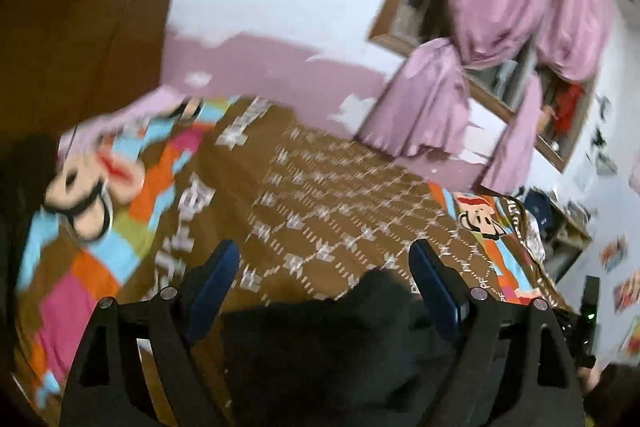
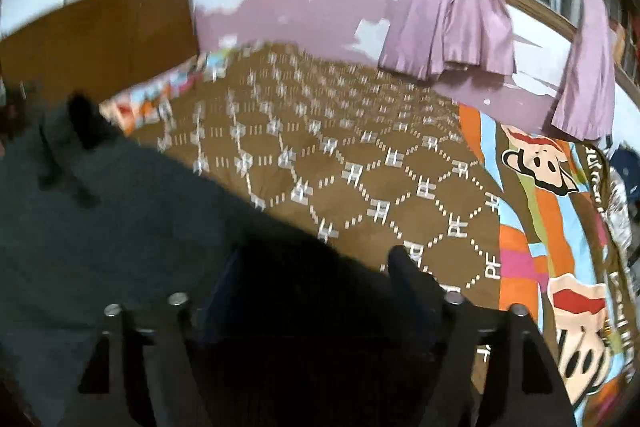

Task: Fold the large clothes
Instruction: 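Grasp the folded jacket edge with both tools and press it flat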

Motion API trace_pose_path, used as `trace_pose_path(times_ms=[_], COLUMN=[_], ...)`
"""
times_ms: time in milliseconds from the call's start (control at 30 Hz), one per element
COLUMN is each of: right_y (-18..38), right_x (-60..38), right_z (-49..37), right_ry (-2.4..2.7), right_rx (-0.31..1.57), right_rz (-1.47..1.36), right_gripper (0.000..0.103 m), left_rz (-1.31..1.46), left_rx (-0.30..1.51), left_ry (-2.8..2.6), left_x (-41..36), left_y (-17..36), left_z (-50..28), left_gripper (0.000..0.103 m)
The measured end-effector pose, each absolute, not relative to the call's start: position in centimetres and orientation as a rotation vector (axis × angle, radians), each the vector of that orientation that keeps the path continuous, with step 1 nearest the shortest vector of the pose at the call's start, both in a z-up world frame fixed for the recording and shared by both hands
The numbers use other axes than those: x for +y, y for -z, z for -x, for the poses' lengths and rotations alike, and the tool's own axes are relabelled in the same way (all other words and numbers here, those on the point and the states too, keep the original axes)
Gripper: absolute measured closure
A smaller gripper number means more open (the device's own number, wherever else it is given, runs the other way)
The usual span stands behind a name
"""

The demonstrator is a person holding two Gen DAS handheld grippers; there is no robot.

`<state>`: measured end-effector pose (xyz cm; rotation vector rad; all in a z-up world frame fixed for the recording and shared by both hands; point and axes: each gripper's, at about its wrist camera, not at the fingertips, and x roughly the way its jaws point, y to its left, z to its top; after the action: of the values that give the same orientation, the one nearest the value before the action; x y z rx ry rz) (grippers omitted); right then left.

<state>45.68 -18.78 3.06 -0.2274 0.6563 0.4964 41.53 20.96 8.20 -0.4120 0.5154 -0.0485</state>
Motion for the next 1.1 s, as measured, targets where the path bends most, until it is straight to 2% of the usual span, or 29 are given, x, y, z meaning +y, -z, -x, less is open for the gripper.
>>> trace_pose_path(times_ms=[67,233,333,500,533,567,600,633,667,700,767,867,967,1000,1033,1100], right_y=[-4.3,-5.5,-4.3,-0.8,-0.4,0.0,0.3,0.2,0.1,-0.4,-0.7,-0.2,1.2,1.8,2.3,2.4], right_x=[-20.1,-25.2,-27.2,-28.0,-28.1,-28.1,-27.9,-27.8,-27.9,-28.1,-28.2,-27.5,-26.9,-26.8,-26.7,-27.0], right_z=[-45.4,-44.7,-44.7,-45.8,-45.7,-45.5,-45.4,-45.3,-45.0,-44.7,-44.4,-44.6,-45.2,-45.5,-45.8,-45.9], right_ry=[-0.503,-0.51,-0.547,-0.463,-0.448,-0.43,-0.4,-0.372,-0.369,-0.378,-0.366,-0.329,-0.304,-0.294,-0.289,-0.293], right_rx=[0.62,0.642,0.714,0.871,0.876,0.883,0.9,0.901,0.882,0.856,0.828,0.832,0.85,0.872,0.895,0.894], right_rz=[0.194,0.038,-0.038,-0.114,-0.127,-0.131,-0.107,-0.08,-0.078,-0.091,-0.085,-0.026,0.013,0.022,0.028,0.013], right_gripper=[0.016,0.01,0.01,0.01,0.012,0.025,0.037,0.059,0.077,0.081,0.087,0.088,0.087,0.086,0.078,0.071], left_rz=[0.431,0.52,0.5,0.306,0.269,0.25,0.231,0.221,0.229,0.234,0.208,0.174,0.189,0.213,0.238,0.272], left_rx=[0.567,0.586,0.585,0.757,0.79,0.802,0.809,0.821,0.813,0.795,0.719,0.605,0.696,0.744,0.77,0.766], left_ry=[0.065,0.263,0.37,0.347,0.297,0.272,0.235,0.193,0.186,0.178,0.169,0.177,0.141,0.125,0.106,0.104], left_x=[22.2,22.4,21.2,16.9,16.3,15.9,15.6,15.6,15.6,15.7,15.5,15.2,15.4,15.8,16.2,16.8], left_y=[-6.9,-6.4,-7.1,-5.9,-5.3,-4.9,-4.5,-4.2,-3.9,-4.0,-5.0,-6.5,-4.6,-3.4,-2.2,-1.5], left_z=[-42.1,-42.0,-41.9,-43.3,-43.7,-43.8,-43.6,-43.7,-43.5,-43.0,-41.8,-40.7,-42.5,-43.3,-43.7,-44.4], left_gripper=[0.021,0.021,0.02,0.022,0.024,0.048,0.064,0.066,0.074,0.08,0.085,0.085,0.084,0.08,0.076,0.065])
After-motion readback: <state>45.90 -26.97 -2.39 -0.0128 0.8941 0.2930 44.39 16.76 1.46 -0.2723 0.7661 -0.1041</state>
